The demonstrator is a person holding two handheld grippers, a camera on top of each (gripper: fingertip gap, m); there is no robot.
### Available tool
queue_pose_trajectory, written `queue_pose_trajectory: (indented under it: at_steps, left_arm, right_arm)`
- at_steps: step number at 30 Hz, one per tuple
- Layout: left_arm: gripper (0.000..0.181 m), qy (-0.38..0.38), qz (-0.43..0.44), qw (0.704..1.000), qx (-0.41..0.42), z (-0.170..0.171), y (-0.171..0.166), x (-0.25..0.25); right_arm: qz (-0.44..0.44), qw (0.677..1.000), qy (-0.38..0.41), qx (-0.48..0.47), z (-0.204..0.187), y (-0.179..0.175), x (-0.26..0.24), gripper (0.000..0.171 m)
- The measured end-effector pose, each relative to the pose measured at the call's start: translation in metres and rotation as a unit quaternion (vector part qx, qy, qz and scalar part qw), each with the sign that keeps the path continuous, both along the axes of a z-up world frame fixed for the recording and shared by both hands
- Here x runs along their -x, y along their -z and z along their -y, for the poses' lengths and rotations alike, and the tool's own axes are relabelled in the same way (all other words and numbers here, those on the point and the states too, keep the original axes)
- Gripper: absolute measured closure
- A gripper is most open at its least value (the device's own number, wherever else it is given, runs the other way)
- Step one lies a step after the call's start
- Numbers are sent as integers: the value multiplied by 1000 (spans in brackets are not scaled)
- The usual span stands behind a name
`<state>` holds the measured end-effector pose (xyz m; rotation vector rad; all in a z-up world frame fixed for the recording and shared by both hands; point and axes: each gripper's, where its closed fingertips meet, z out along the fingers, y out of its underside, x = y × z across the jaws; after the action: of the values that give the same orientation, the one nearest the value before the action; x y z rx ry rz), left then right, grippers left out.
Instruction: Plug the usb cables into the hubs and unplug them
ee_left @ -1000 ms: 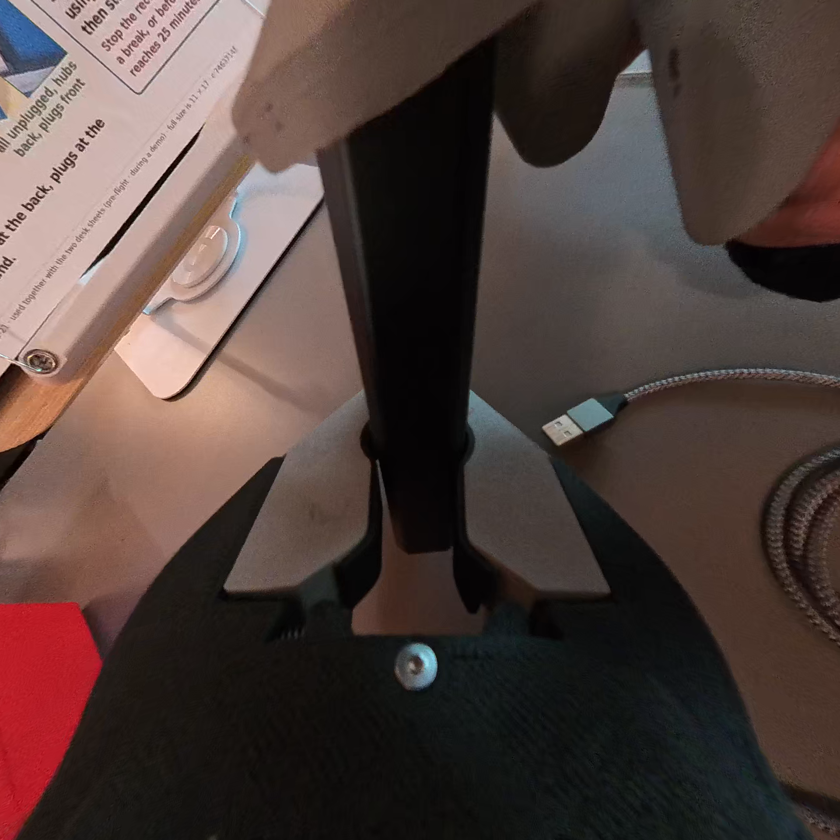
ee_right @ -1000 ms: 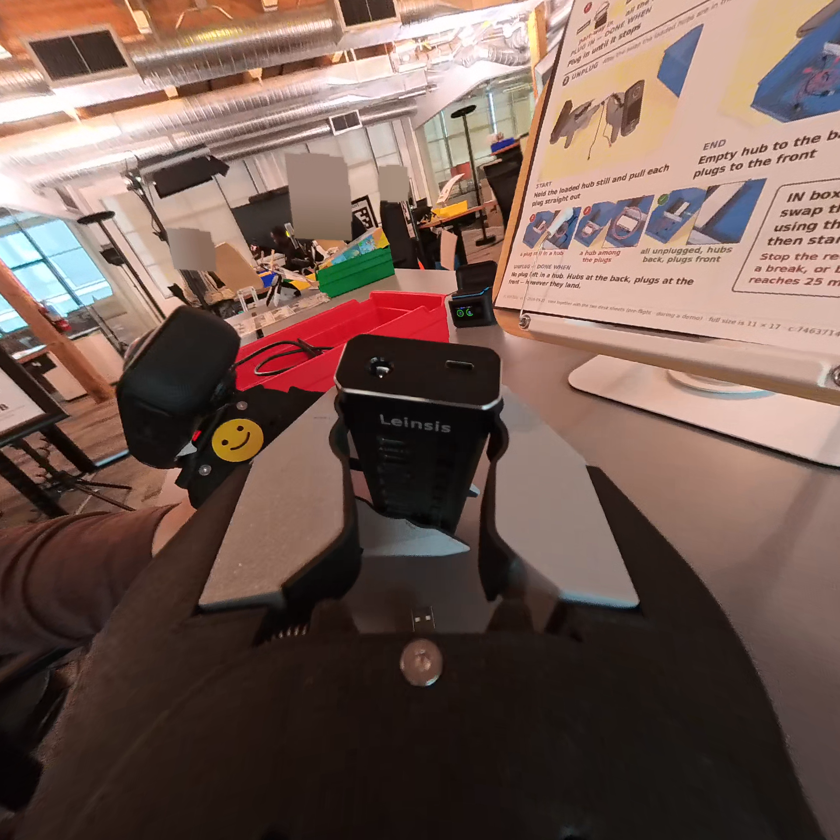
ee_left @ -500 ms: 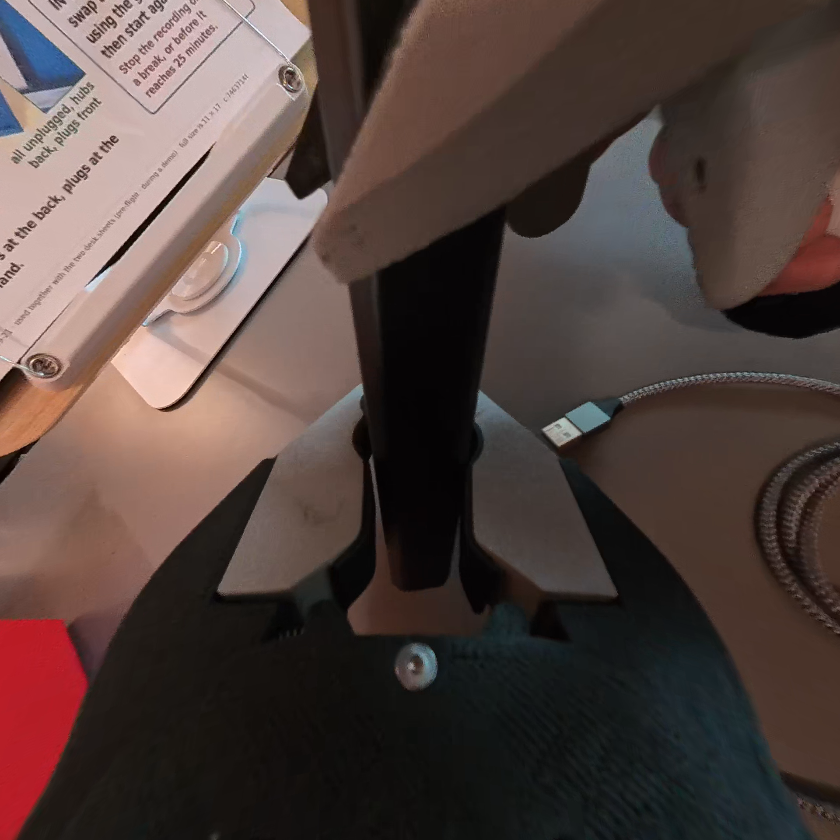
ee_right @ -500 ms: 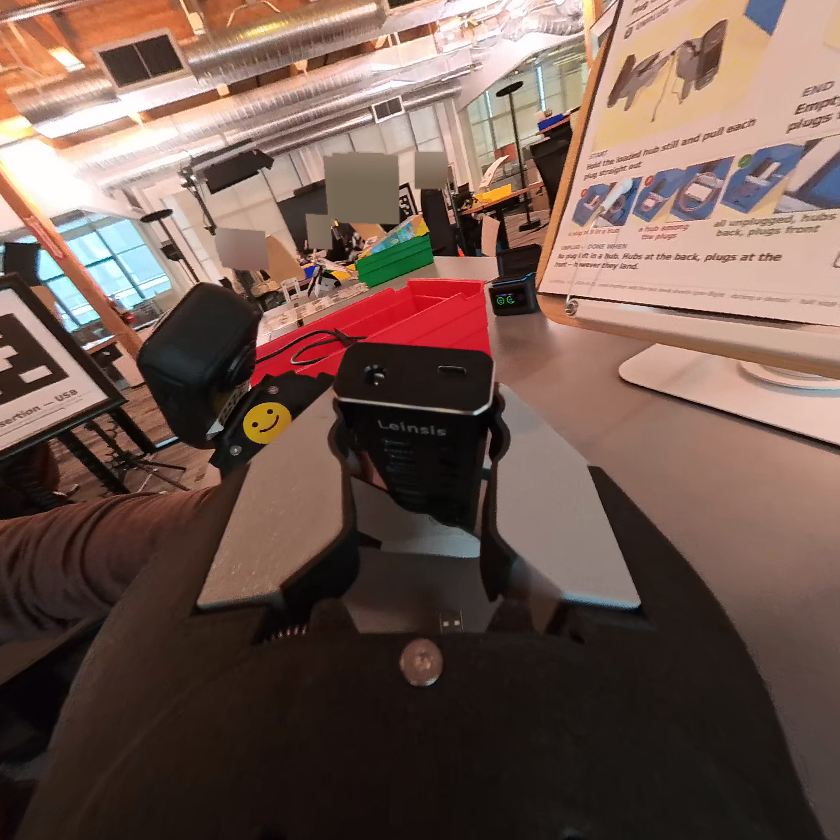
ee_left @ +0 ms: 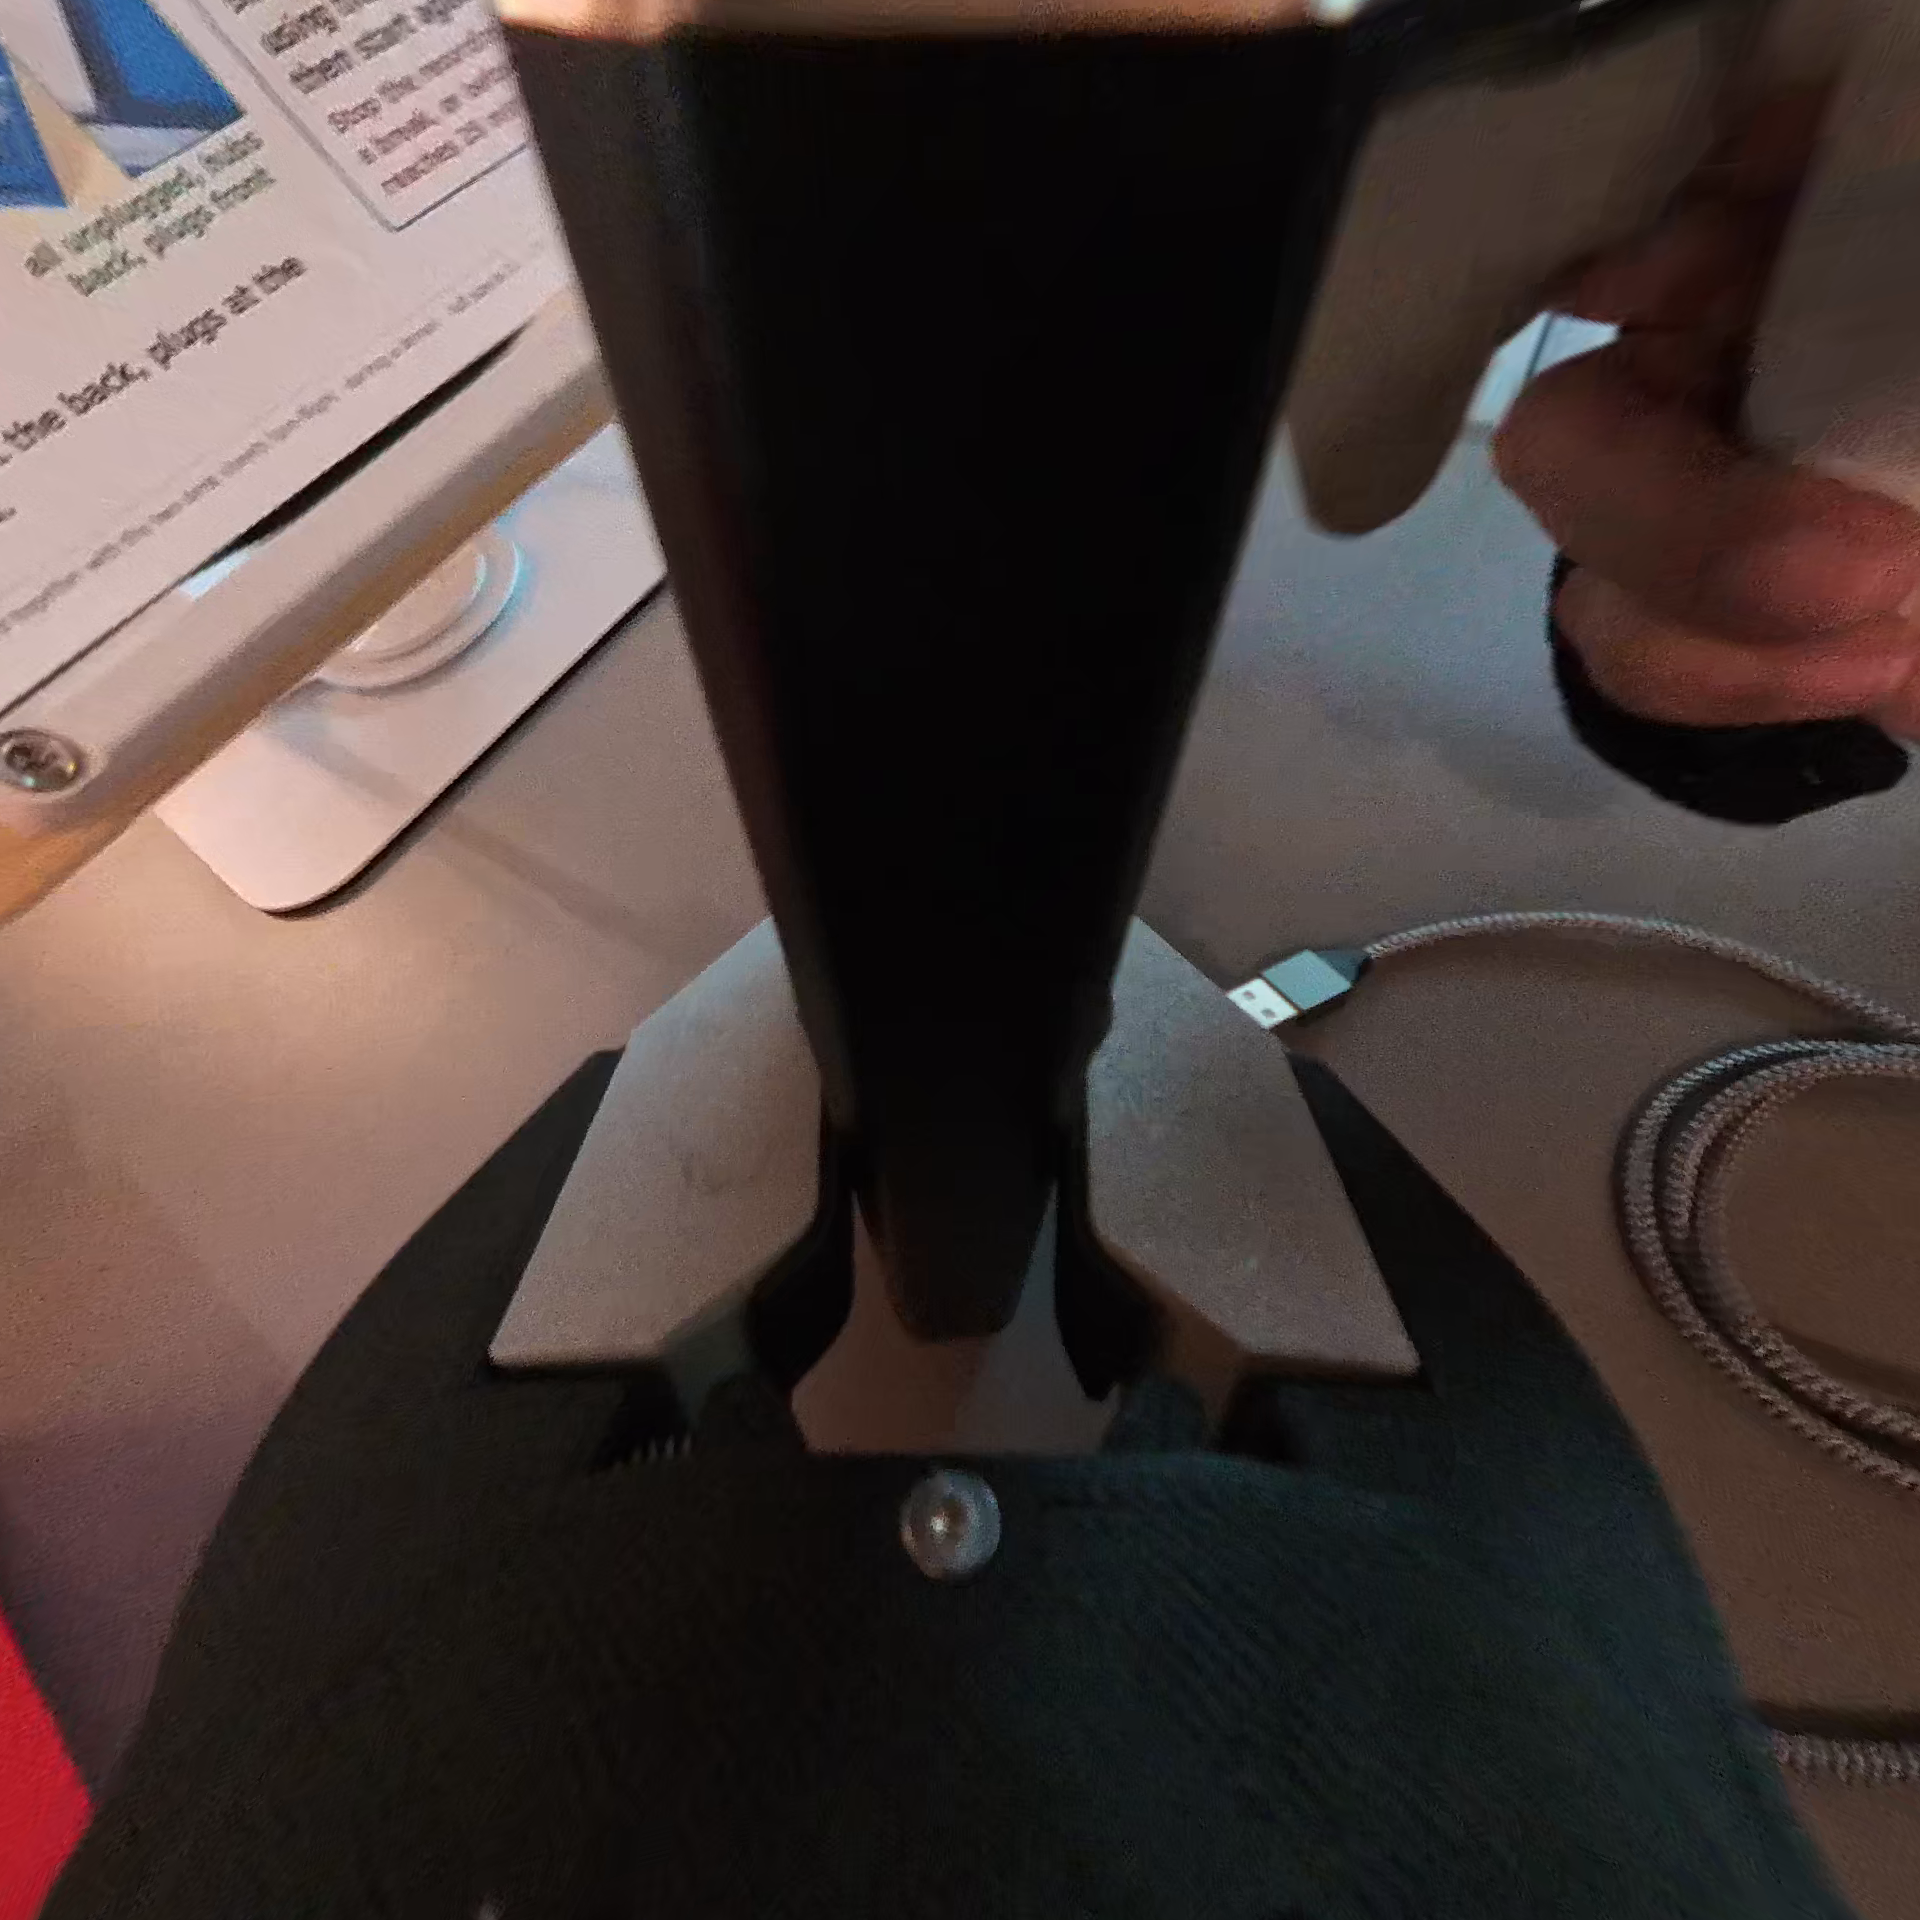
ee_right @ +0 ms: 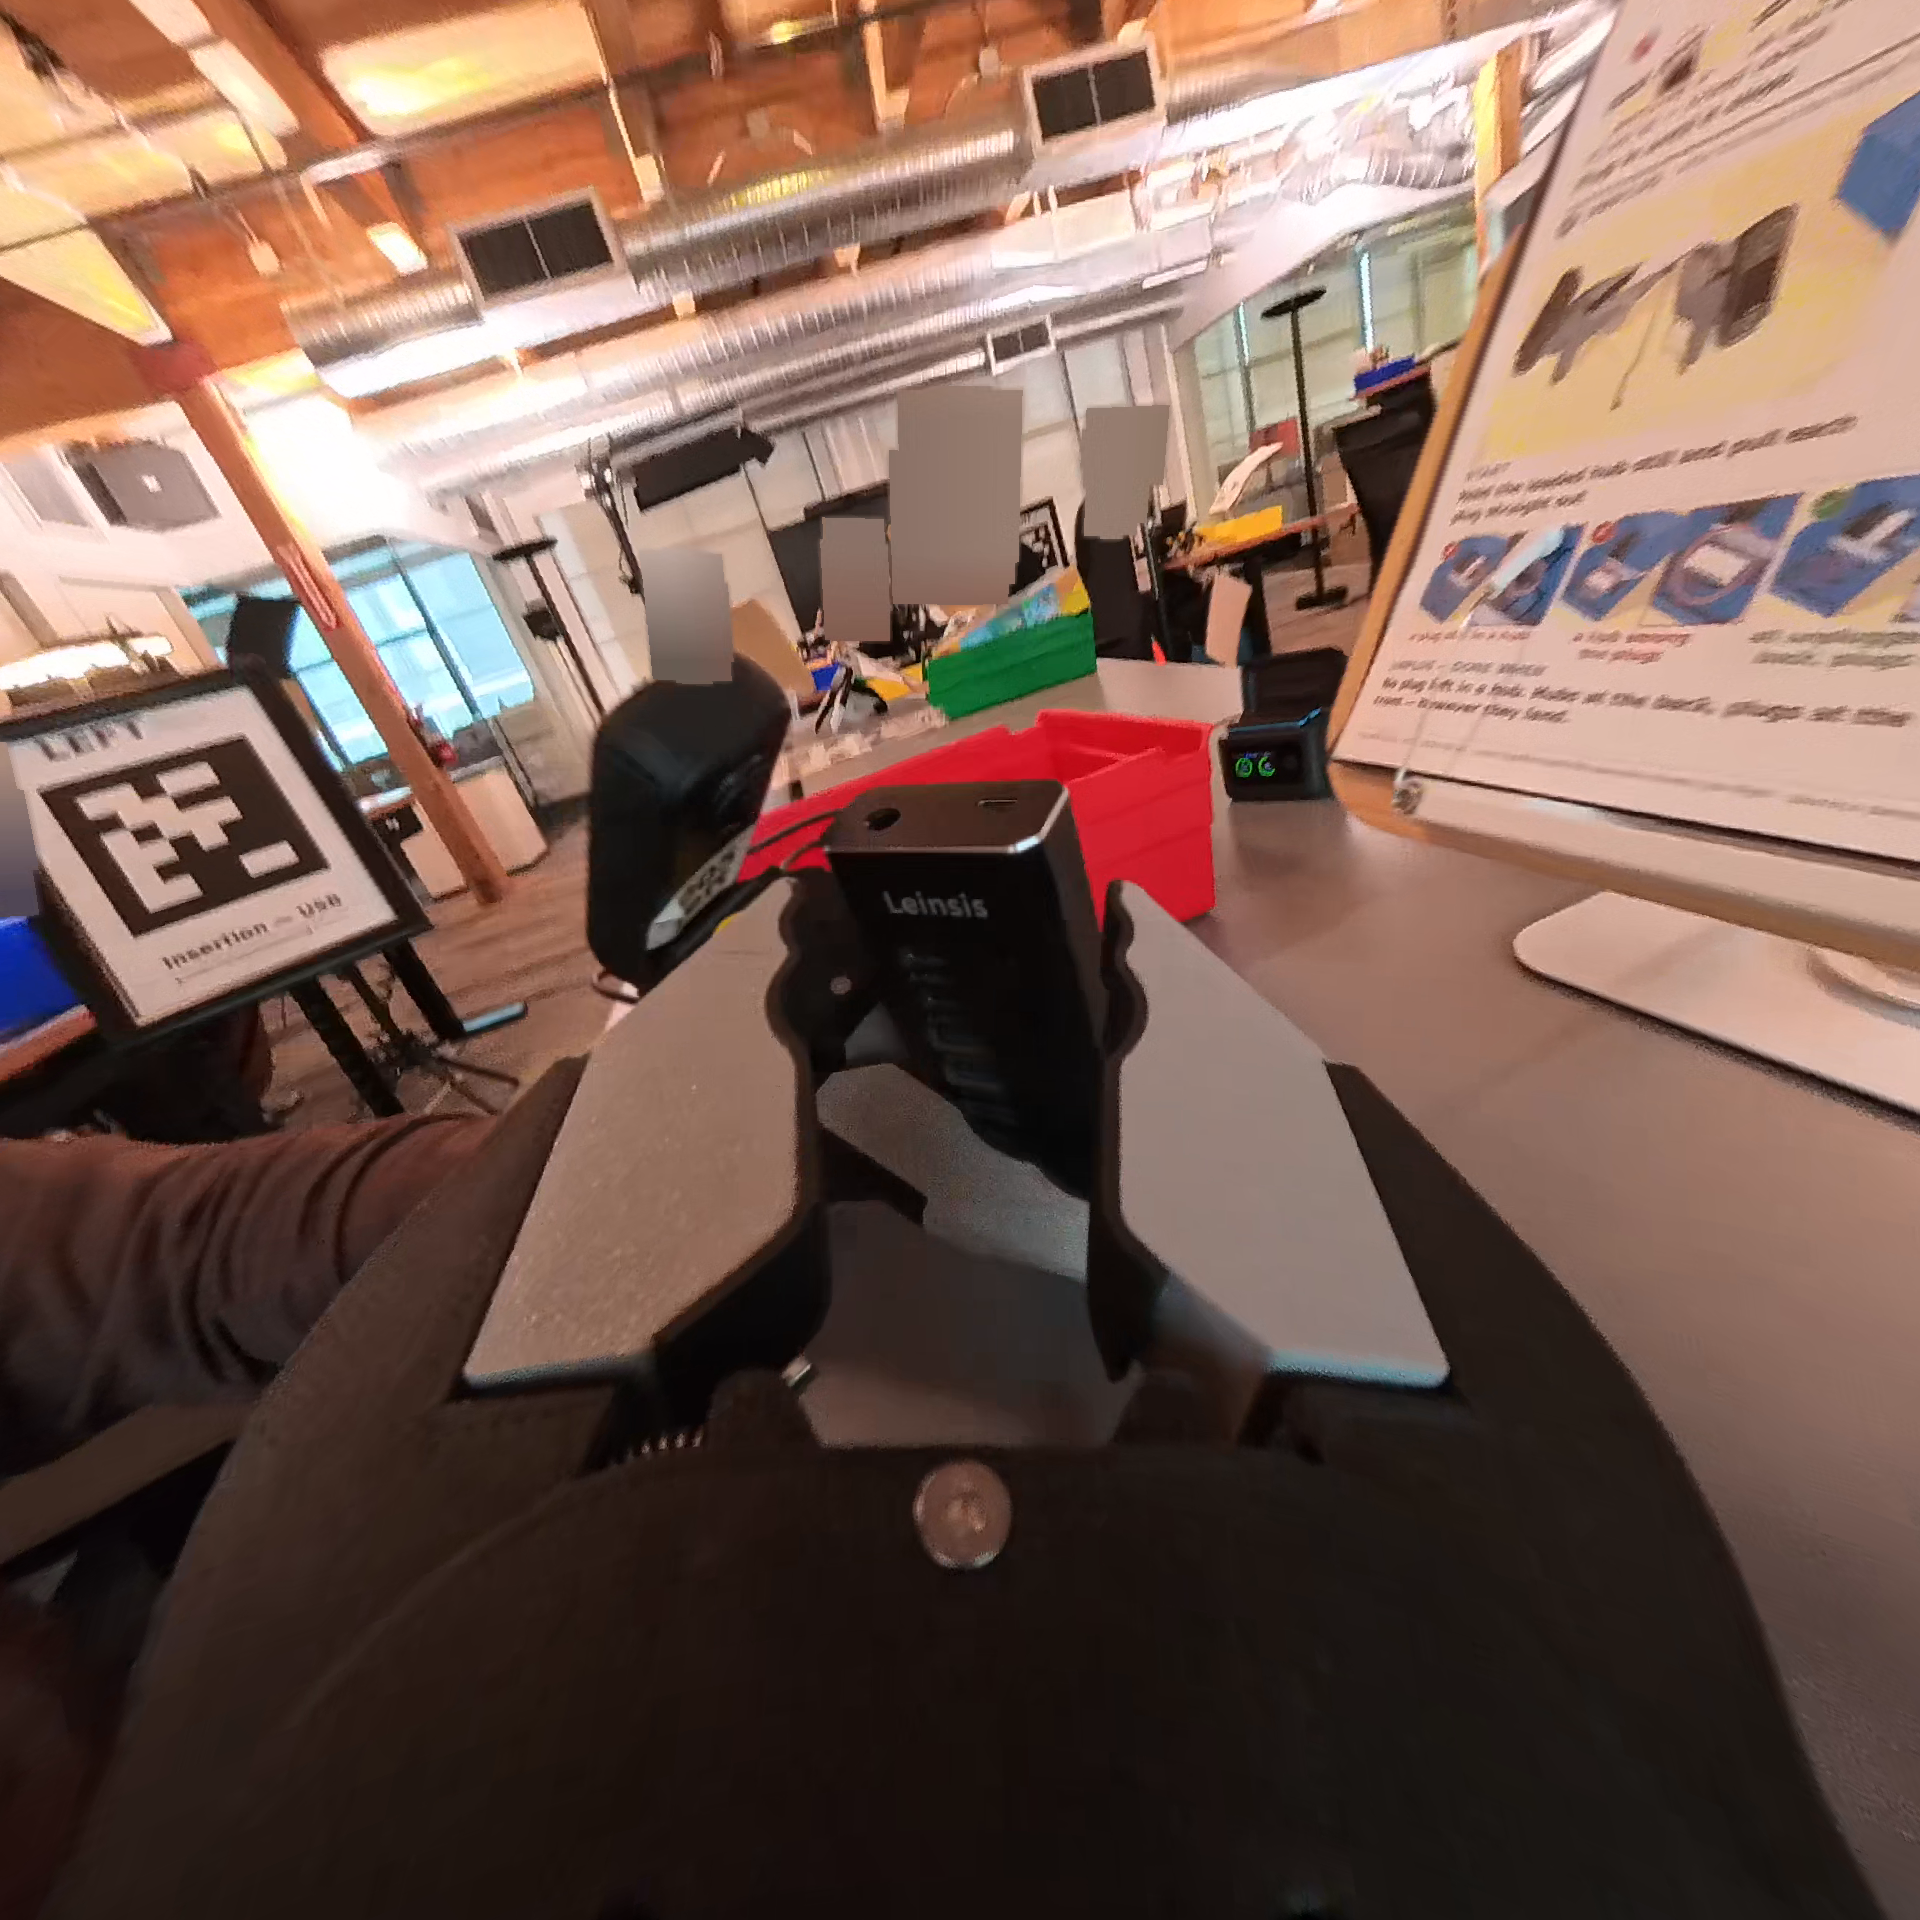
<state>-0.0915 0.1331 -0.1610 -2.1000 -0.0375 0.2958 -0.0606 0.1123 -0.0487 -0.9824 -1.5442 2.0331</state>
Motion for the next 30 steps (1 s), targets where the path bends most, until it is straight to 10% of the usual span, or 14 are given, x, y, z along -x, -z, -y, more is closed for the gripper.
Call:
queue_pose_trajectory:
  at_steps: [30]
  left_arm:
    - [141, 8, 75, 995, -68, 9, -9, 12]
  right_arm:
    - [46, 995, 69, -49, -36, 20, 7, 116]
